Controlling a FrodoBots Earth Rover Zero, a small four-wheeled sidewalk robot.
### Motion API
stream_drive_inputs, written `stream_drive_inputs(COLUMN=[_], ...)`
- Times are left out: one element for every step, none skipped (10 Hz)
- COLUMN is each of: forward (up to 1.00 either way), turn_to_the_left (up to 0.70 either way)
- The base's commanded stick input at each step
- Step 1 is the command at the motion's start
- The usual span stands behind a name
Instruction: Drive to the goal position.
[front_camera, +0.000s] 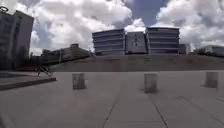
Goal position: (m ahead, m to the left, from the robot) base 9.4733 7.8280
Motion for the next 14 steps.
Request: stream_drive_inputs(forward=[0.70,0.70,0.70,0.70,0.70,0.70,0.70,0.70,0.70,0.70,0.70,0.70,0.70,0.70], turn_to_the_left=[0.00,0.00,0.00,0.00,0.00,0.00,0.00,0.00,0.00,0.00,0.00,0.00,0.00,0.00])
